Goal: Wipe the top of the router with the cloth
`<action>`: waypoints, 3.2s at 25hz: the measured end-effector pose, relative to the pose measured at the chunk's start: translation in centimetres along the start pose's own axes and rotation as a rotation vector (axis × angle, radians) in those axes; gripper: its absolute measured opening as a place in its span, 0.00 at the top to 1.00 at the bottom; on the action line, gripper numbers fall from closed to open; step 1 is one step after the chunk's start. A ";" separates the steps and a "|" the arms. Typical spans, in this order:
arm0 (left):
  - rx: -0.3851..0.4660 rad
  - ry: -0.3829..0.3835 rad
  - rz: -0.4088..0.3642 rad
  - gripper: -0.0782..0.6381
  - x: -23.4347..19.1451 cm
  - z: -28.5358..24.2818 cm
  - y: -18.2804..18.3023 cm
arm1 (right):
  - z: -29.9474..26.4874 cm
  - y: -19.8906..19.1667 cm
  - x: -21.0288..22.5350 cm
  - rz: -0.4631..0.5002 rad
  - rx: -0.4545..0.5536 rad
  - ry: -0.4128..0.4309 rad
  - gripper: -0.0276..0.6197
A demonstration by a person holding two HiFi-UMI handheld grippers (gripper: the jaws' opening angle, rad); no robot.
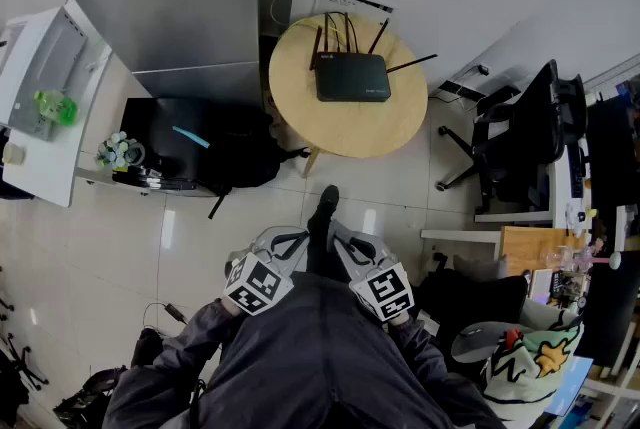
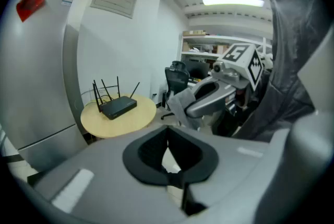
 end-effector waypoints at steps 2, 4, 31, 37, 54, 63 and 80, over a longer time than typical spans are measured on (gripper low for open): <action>0.011 0.015 0.005 0.89 -1.8 -3.0 1.8 | -0.6 0.2 4.2 0.011 0.001 0.001 0.92; 0.023 0.021 0.019 0.89 -3.7 -5.8 3.7 | -1.4 0.9 8.0 0.021 -0.003 0.012 0.92; 0.045 0.147 0.067 0.86 -25.4 -19.1 15.5 | -17.4 9.9 37.4 0.024 -0.072 0.088 0.92; 0.058 0.175 0.064 0.83 -28.5 -17.9 15.2 | -25.7 9.7 40.1 -0.104 -0.159 0.110 0.92; 0.023 0.263 0.144 0.80 -31.3 -15.7 12.4 | -38.9 4.9 41.3 -0.235 -0.458 0.119 0.92; 0.025 0.263 0.142 0.80 -31.2 -15.5 12.4 | -39.1 4.3 42.0 -0.197 -0.506 0.098 0.92; 0.017 0.216 0.106 0.80 -30.5 -16.6 13.0 | -34.1 1.9 49.1 -0.255 -0.524 -0.028 0.92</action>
Point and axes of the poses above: the fingertips, and each gripper's own axes: z backward along the fingers, x to its right, y out of its top, the point moved 1 cm from there along z, backward along the fingers, and after that the axes turned 4 degrees about x, right-handed, at the moved point
